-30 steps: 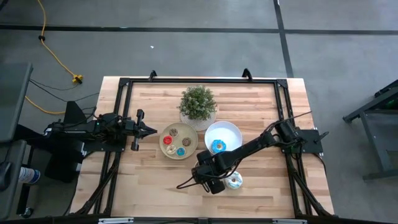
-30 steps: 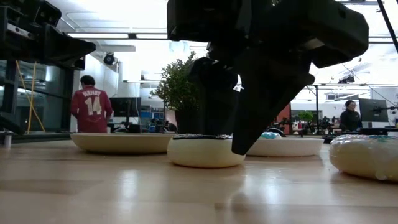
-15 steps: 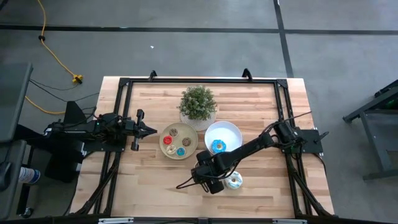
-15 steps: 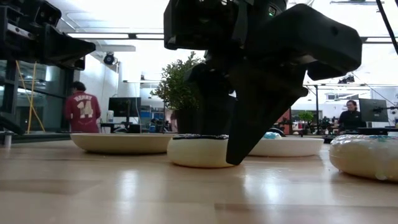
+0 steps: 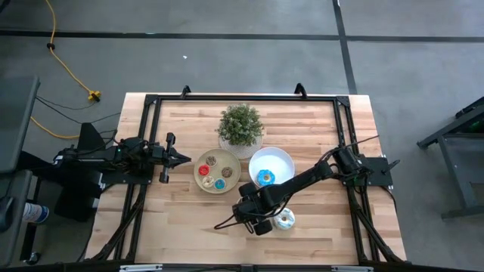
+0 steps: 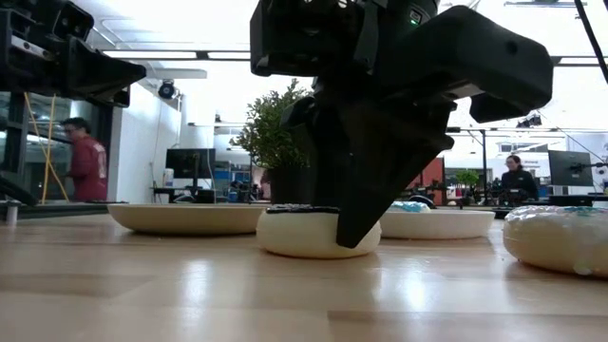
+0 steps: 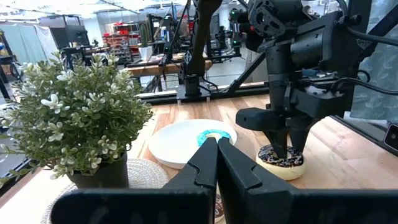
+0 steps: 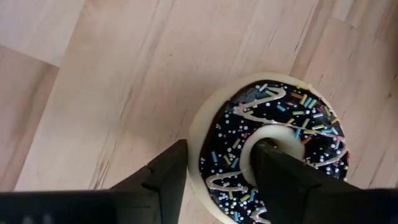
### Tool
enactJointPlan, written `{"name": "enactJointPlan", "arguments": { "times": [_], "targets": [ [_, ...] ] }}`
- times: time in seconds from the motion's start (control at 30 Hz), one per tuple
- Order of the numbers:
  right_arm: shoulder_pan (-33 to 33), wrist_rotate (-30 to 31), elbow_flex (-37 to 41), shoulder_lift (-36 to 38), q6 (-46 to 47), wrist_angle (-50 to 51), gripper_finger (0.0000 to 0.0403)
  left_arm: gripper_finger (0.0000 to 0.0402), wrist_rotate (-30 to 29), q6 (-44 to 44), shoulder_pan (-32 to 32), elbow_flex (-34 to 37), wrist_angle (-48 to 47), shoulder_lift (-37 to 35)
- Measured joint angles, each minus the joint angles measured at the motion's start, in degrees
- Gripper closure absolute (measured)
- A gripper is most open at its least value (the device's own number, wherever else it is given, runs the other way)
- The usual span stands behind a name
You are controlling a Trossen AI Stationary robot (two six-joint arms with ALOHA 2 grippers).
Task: Pick & Place donuts
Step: Put the large black donut on the white plate
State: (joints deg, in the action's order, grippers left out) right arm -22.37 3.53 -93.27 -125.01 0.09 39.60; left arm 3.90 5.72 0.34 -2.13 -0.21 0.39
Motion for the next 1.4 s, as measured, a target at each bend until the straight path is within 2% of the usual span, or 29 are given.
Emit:
{"name": "enactJointPlan", "arguments": {
  "times": [0.33,1.4],
  "targets": [
    [0.00,-0.02,0.00,0.00,0.05,0.05,0.0266,0.0401,-0.01,0.00,0.01,0.00,0.00,0.01],
    [0.03,-0.09,0.00,0.00,0.03,1.69,0.0268,0.0401,0.00,-0.01,0.00,0.00,0.00,0.01]
  ]
}}
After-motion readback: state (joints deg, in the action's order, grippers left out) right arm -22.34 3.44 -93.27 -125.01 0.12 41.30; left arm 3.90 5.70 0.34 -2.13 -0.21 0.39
